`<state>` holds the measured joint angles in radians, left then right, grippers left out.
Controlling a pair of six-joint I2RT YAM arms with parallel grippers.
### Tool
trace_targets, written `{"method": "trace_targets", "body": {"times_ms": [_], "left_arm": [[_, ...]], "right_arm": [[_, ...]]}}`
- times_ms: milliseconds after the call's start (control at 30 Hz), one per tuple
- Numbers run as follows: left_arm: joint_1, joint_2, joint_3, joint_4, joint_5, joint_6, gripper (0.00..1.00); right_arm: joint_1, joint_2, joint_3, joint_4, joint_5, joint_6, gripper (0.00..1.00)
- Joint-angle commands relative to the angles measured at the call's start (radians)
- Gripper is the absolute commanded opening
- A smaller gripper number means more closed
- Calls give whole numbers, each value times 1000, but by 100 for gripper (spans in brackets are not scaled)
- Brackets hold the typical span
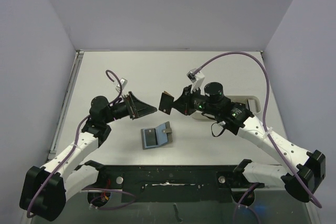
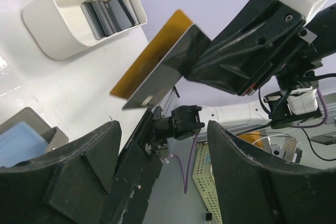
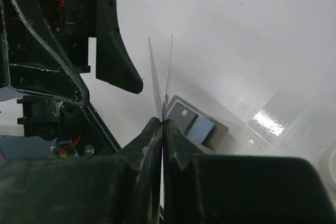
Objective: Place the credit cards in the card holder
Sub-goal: Place the credit card at the center of the board.
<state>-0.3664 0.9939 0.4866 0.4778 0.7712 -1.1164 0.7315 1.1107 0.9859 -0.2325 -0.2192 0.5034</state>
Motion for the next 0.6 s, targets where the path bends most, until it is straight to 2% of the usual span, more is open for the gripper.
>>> {"method": "trace_targets", "body": {"times_ms": [0,400,433,500,567], "left_arm": [[1,-3,2,108,40,3,64],[-2,28,-16,123,60,28,61],[-2,28,-19,125,61,30,59],[-2,27,-27,136,62,25,47],[-2,28,-31,140,63,23,44]], "right_arm": [[25,12,-13,179,-106,69,0],[48,39,-48,273,-188,122,0],[51,41,-50,276,-187,124,0],[51,50,-52,281,-190,125,0],[51,55,-54,284,-191,129,0]]}}
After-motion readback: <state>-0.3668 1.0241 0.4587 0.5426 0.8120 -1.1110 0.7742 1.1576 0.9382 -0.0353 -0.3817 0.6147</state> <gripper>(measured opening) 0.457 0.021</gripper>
